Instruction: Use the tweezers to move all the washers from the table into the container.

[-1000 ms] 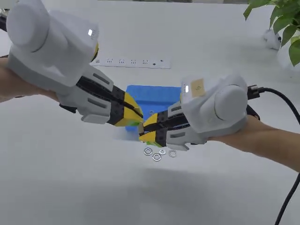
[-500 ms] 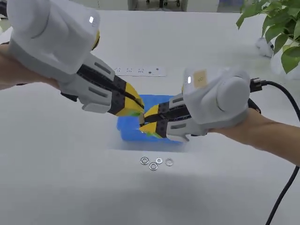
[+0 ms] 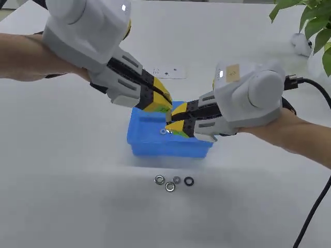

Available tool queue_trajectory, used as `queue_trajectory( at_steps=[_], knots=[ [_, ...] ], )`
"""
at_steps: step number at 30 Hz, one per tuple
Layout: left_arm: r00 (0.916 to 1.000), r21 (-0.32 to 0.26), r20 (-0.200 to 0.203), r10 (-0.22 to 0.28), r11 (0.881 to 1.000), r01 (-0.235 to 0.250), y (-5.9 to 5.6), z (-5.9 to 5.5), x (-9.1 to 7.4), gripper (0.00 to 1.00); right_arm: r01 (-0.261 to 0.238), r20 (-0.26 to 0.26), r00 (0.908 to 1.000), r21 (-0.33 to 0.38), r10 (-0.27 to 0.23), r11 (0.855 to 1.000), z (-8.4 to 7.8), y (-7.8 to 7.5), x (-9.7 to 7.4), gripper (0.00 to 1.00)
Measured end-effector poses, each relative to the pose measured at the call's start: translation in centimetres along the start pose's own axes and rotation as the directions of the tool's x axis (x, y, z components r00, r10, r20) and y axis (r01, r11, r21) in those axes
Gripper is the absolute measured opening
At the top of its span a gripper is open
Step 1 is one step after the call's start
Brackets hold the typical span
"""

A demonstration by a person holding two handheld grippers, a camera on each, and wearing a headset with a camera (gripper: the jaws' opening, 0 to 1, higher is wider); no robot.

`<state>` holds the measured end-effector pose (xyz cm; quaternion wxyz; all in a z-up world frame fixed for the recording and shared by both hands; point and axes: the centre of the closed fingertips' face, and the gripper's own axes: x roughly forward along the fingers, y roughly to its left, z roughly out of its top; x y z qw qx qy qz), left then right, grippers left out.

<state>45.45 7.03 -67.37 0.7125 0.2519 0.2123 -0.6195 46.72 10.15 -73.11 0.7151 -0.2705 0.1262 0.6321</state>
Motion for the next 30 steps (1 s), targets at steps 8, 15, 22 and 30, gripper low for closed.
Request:
queue_trajectory(
  at_steps=[8, 15, 22, 30],
  knots=[
    [0.9993, -0.022, -0.025, -0.028, 0.999, 0.027, 0.9, -1.9, 1.8, 0.07, -0.012, -0.026, 0.9996, 0.027, 0.013, 1.0, -2.4, -0.7, 1.6, 0.1],
    [0.9987, -0.037, -0.038, -0.034, 0.999, 0.033, 1.2, -2.6, 3.1, 0.07, -0.016, -0.041, 0.999, 0.058, 0.018, 0.998, -4.0, -0.9, 2.2, 0.1],
    [0.9984, -0.058, -0.034, -0.045, 0.997, 0.043, 1.5, -2.8, 3.7, 0.07, -0.022, -0.036, 0.999, 0.082, 0.025, 0.996, -4.4, -0.9, 2.4, 0.1],
    [0.9982, -0.056, -0.038, -0.045, 0.997, 0.043, 1.5, -2.6, 3.7, 0.07, -0.018, -0.043, 0.9989, 0.078, 0.021, 0.997, -4.3, -1.0, 2.4, 0.11]
  ],
)
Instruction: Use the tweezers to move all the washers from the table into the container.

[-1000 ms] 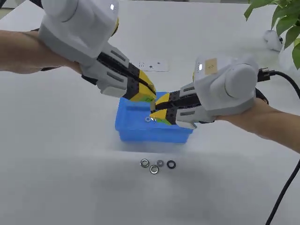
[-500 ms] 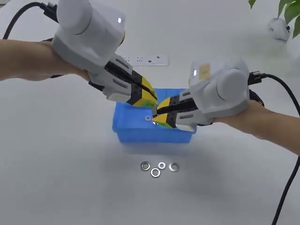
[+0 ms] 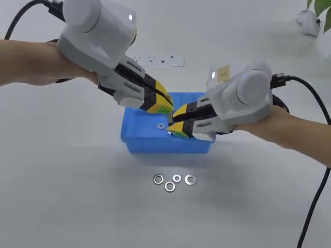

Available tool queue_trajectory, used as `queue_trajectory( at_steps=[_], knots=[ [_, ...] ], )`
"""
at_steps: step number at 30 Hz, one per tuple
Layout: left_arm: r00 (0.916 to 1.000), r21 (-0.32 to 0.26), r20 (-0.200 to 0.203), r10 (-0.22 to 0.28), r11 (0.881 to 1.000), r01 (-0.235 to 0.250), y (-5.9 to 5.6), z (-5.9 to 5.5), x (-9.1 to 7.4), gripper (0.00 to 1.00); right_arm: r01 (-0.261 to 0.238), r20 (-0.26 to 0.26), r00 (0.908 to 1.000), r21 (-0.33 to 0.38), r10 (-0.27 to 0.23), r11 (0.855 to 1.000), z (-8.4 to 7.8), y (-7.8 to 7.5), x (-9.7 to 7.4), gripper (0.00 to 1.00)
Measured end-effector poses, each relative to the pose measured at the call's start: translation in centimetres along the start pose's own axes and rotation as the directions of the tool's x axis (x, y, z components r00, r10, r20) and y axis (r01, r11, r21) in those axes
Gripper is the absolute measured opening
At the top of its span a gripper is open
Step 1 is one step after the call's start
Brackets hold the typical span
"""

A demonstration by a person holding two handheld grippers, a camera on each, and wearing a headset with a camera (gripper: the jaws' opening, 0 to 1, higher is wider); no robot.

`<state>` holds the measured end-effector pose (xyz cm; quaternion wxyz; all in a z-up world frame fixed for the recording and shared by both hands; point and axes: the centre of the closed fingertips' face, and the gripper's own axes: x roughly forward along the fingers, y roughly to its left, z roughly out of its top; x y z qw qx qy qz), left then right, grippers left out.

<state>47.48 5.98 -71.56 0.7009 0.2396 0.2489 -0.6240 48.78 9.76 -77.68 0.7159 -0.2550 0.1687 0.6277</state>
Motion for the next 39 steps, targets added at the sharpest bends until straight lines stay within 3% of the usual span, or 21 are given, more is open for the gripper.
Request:
queue_trajectory(
  at_steps=[10, 13, 18, 26, 30, 39],
  knots=[
    [0.9999, 0.029, 0.005, 0.01, 1.0, -0.01, 0.1, 0.8, -0.8, 0.07, 0.011, 0.008, 0.9999, -0.009, -0.011, 1.0, 1.0, -0.3, -0.7, 0.14],
    [0.9997, 0.042, 0.01, 0.024, 0.999, -0.024, 0.1, 1.3, -1.3, 0.07, 0.036, -0.001, 0.9993, -0.027, -0.036, 0.999, 1.4, -0.8, -1.1, 0.14],
    [0.9993, 0.061, 0.024, 0.03, 0.998, -0.031, -0.3, 2.5, -2.3, 0.06, 0.037, 0.022, 0.9991, -0.023, -0.037, 0.999, 2.7, -0.7, -1.8, 0.14],
    [0.9995, 0.101, 0.027, 0.013, 0.995, -0.016, -2.0, 3.5, -3.7, 0.06, 0.016, 0.04, 0.9991, -0.037, -0.015, 0.999, 4.4, 0.7, -3.2, 0.14],
    [0.9998, 0.124, 0.021, 0.003, 0.992, -0.006, -3.5, 4.1, -4.6, 0.06, -0.002, 0.037, 0.9993, -0.061, 0.005, 0.998, 5.2, 2.2, -4.1, 0.13],
    [0.9996, 0.118, 0.029, 0.001, 0.993, -0.004, -6.2, 4.4, -5.5, 0.06, -0.01, 0.037, 0.9993, -0.061, 0.012, 0.998, 5.8, 5.0, -5.0, 0.12]
  ],
)
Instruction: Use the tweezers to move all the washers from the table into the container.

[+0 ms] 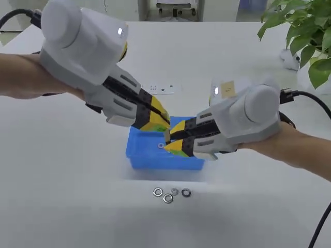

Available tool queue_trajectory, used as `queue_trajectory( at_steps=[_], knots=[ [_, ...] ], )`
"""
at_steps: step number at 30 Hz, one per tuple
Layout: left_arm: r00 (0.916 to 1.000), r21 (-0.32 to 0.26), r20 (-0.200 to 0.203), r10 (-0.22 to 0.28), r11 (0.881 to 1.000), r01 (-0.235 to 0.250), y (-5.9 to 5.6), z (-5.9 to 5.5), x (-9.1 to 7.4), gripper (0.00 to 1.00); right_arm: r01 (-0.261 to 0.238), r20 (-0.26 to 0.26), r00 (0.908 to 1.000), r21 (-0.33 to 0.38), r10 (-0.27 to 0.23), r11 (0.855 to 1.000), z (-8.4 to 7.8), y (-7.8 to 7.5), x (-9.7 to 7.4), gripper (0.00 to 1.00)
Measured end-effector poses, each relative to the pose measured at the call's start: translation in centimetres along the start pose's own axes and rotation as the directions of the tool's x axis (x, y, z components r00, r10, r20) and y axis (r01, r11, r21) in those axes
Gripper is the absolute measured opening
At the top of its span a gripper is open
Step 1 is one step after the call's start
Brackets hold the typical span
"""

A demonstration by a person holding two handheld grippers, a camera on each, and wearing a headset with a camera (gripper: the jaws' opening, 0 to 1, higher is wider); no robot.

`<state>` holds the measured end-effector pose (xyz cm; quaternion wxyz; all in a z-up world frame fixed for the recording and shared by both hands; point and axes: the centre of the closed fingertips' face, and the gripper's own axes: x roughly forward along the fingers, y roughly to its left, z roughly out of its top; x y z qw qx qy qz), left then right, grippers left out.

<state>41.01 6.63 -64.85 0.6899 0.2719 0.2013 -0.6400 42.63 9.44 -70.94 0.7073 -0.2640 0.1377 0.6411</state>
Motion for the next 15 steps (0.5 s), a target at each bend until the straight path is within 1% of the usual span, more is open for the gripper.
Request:
queue_trajectory(
  at_steps=[1, 4, 6, 8, 12, 15],
  knots=[
    [1.0, -0.012, -0.001, -0.002, 1.0, 0.002, -0.3, -0.1, -0.1, 0.06, -0.005, 0.002, 1.0, 0.002, 0.005, 1.0, -0.1, 0.4, 0.0, 0.11],
    [1.0, -0.007, -0.005, -0.004, 1.0, 0.004, -1.3, -0.2, -0.1, 0.06, -0.008, 0.006, 1.0, 0.015, 0.008, 1.0, -0.1, 1.3, -0.1, 0.11],
    [1.0, -0.018, -0.004, -0.004, 1.0, 0.004, -2.0, -0.2, 0.0, 0.06, -0.016, 0.008, 0.9998, 0.03, 0.015, 0.999, -0.2, 2.0, -0.1, 0.11],
    [1.0, -0.026, -0.004, -0.008, 1.0, 0.008, -2.8, -0.3, 0.0, 0.06, -0.03, 0.008, 0.9995, 0.028, 0.03, 0.999, -0.2, 3.0, -0.1, 0.11],
    [0.9998, -0.049, -0.007, -0.017, 0.999, 0.017, -3.9, -0.9, 0.0, 0.06, -0.055, 0.006, 0.9985, 0.035, 0.054, 0.998, -0.4, 4.6, 0.1, 0.11],
    [0.9998, -0.054, -0.006, -0.017, 0.998, 0.016, -4.5, -1.3, 0.0, 0.06, -0.06, 0.007, 0.9982, 0.038, 0.06, 0.997, -0.5, 5.2, 0.4, 0.11]
  ],
)
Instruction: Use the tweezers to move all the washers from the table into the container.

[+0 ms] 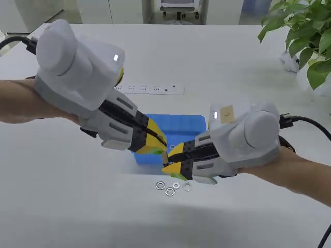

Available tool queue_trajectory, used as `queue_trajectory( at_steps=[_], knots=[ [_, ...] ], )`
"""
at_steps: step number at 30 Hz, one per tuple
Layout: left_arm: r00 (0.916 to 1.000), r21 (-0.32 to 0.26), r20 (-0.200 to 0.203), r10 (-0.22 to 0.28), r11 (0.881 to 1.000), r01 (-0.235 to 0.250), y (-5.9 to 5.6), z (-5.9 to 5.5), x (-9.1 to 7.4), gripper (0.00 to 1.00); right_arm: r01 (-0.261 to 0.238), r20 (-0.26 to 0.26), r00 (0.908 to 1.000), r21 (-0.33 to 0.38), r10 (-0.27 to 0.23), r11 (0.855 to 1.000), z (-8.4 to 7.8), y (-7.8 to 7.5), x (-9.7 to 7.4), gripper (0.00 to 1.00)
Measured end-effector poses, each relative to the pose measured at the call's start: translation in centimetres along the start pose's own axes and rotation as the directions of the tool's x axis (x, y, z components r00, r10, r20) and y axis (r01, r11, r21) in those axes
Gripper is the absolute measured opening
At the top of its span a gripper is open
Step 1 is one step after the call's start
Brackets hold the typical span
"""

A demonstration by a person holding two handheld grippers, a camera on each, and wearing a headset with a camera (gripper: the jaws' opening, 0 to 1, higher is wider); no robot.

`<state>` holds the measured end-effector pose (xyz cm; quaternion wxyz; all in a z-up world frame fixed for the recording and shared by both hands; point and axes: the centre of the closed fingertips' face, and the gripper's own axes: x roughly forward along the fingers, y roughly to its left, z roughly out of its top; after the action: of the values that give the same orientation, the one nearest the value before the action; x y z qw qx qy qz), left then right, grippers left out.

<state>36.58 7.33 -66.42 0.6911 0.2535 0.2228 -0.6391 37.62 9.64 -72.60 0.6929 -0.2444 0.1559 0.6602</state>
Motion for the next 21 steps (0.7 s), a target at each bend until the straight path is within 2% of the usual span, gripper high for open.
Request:
queue_trajectory(
  at_steps=[5, 10, 15, 18, 21],
  knots=[
    [1.0, -0.012, -0.001, -0.007, 1.0, 0.007, -1.0, -0.7, 0.2, 0.06, -0.027, -0.005, 0.9996, 0.016, 0.027, 1.0, -0.6, 1.5, 0.8, 0.11],
    [0.9999, -0.024, -0.003, -0.013, 1.0, 0.013, -1.2, -1.3, 0.4, 0.06, -0.04, -0.007, 0.9992, 0.029, 0.04, 0.999, -1.1, 2.4, 1.3, 0.11],
    [0.9999, -0.009, -0.001, -0.013, 1.0, 0.013, -1.4, -1.3, 0.5, 0.06, -0.06, 0.003, 0.9982, 0.044, 0.06, 0.997, -1.0, 2.6, 1.4, 0.12],
    [0.9999, -0.009, 0.005, -0.015, 1.0, 0.015, -1.6, -1.3, 0.5, 0.06, -0.057, -0.003, 0.9984, 0.031, 0.057, 0.998, -0.9, 2.4, 1.5, 0.13],
    [0.9999, -0.008, 0.004, -0.013, 1.0, 0.013, -1.6, -1.5, 0.5, 0.06, -0.059, 0.01, 0.9982, 0.049, 0.059, 0.997, -0.7, 2.3, 1.7, 0.14]
  ],
)
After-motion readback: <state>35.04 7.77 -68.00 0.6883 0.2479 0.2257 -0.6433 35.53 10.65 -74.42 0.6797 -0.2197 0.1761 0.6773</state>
